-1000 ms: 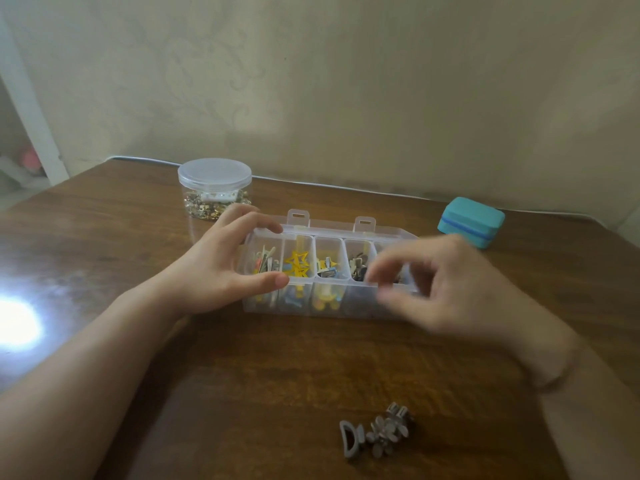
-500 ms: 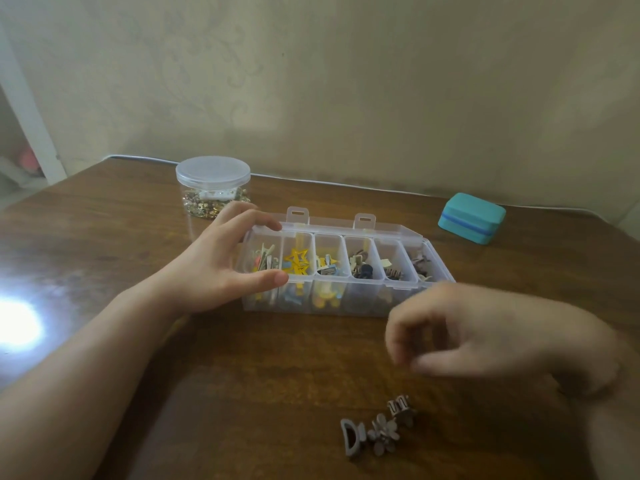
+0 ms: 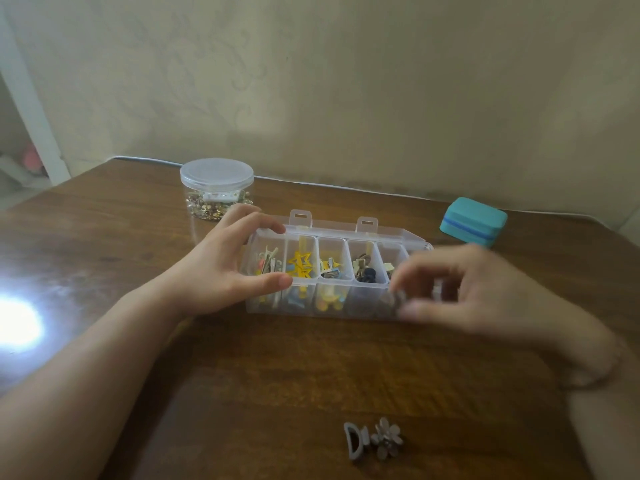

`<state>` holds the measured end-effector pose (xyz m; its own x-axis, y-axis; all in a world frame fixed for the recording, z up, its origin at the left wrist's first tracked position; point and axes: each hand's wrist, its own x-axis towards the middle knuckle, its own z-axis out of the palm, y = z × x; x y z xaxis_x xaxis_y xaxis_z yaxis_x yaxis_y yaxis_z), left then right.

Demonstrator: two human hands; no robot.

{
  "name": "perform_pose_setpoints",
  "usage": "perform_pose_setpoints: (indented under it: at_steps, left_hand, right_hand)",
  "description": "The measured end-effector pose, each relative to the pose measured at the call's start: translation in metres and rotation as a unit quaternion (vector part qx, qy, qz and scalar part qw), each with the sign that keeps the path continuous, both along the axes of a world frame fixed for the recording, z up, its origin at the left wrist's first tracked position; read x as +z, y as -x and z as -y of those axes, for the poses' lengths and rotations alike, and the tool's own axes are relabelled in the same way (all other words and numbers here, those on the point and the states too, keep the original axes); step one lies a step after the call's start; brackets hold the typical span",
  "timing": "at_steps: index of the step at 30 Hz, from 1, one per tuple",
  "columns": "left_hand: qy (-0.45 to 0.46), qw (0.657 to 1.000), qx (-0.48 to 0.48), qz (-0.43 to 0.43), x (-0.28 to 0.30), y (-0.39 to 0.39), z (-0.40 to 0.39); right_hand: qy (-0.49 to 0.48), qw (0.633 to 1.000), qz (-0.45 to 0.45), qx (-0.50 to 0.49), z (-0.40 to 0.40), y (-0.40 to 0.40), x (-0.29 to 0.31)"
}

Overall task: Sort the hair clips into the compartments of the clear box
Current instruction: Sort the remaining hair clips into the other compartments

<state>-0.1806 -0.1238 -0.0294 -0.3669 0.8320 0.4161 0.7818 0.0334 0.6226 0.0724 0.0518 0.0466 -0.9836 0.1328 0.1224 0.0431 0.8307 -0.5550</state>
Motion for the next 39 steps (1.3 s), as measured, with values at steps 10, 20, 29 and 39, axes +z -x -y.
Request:
perform_pose_setpoints:
  at_steps: [10, 20, 29, 39]
  left_hand:
    - [0.004, 1.000, 0.002, 0.001, 0.000, 0.001, 0.001]
    - [0.006, 1.000, 0.000, -0.001, 0.001, 0.000, 0.000]
    - [0.003, 1.000, -0.002, -0.001, 0.001, 0.000, 0.000]
    - [0.006, 1.000, 0.000, 0.004, 0.001, 0.000, 0.001]
  right_hand:
    - [-0.092, 0.924, -0.289, -0.232, -0.022, 0.017, -0.027]
    - [-0.182, 0.948, 0.203, 0.163, 0.036, 0.003, -0.013]
    - [-0.176, 0.959, 0.181, 0.127, 0.027, -0.004, -0.005]
    - [-0.181, 0.923, -0.212, -0.264, 0.000, 0.044, -0.030]
